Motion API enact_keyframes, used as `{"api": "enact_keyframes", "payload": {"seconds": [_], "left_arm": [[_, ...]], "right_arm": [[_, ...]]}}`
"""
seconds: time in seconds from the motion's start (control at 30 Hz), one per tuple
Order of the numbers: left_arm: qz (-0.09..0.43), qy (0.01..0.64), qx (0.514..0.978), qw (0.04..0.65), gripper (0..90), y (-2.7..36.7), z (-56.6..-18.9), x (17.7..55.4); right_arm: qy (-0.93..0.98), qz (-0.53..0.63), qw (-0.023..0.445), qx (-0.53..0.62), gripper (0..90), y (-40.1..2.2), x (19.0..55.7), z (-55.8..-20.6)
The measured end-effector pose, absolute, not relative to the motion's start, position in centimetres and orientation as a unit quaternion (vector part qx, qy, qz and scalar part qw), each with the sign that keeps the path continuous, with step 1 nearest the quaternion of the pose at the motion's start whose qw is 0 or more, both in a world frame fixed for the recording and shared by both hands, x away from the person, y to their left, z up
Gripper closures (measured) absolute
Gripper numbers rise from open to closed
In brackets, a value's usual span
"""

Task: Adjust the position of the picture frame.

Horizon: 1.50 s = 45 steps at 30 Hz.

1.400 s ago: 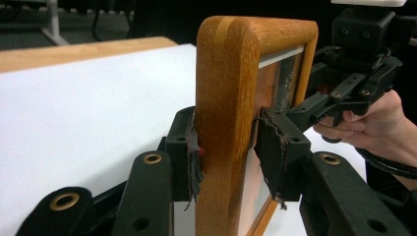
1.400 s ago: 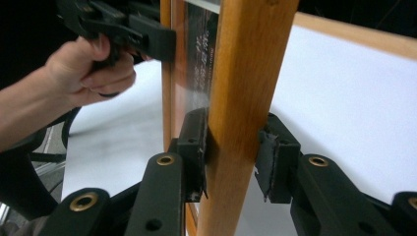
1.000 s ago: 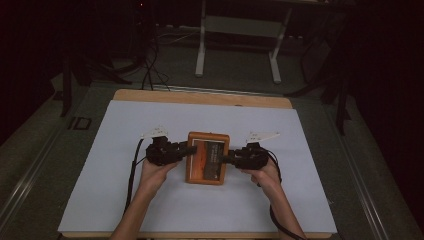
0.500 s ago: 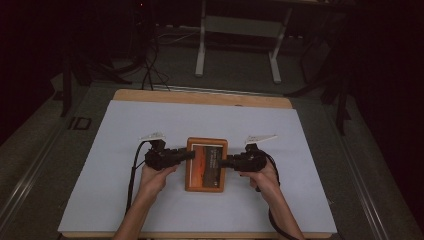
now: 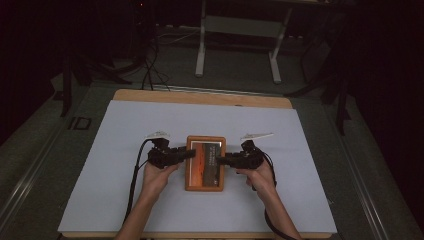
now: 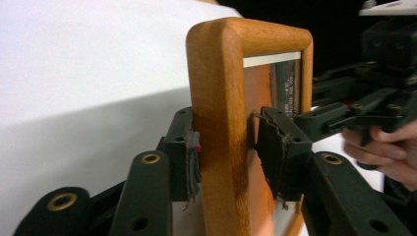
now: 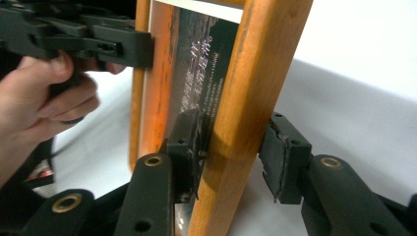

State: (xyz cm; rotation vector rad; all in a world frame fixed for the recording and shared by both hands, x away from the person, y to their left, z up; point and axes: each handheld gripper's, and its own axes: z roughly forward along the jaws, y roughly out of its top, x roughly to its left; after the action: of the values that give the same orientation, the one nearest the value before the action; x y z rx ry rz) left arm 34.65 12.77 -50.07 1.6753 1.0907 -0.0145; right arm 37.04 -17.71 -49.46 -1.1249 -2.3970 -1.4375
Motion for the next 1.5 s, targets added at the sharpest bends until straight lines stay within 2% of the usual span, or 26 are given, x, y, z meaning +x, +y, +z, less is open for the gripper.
{"api": "enact_keyframes", "payload": {"seconds": [0.2, 0.43, 0.73, 1.5], "left_arm": [[0.001, 0.49, 0.7, 0.52, 57.3, 12.6, -50.9, 35.5], [-0.042, 0.503, 0.686, 0.524, 57.2, 12.8, -52.5, 37.0], [-0.067, 0.526, 0.684, 0.501, 55.8, 12.3, -53.6, 38.0], [-0.065, 0.537, 0.685, 0.488, 55.9, 12.5, -53.4, 37.1]], "right_arm": [[-0.797, -0.444, 0.046, -0.407, 61.4, -17.4, 37.7, -49.7], [-0.79, -0.434, 0.066, -0.428, 58.7, -17.5, 38.5, -50.7], [-0.781, -0.419, 0.096, -0.453, 55.6, -17.9, 39.2, -52.0], [-0.778, -0.43, 0.106, -0.446, 55.6, -17.8, 40.0, -52.2]]}}
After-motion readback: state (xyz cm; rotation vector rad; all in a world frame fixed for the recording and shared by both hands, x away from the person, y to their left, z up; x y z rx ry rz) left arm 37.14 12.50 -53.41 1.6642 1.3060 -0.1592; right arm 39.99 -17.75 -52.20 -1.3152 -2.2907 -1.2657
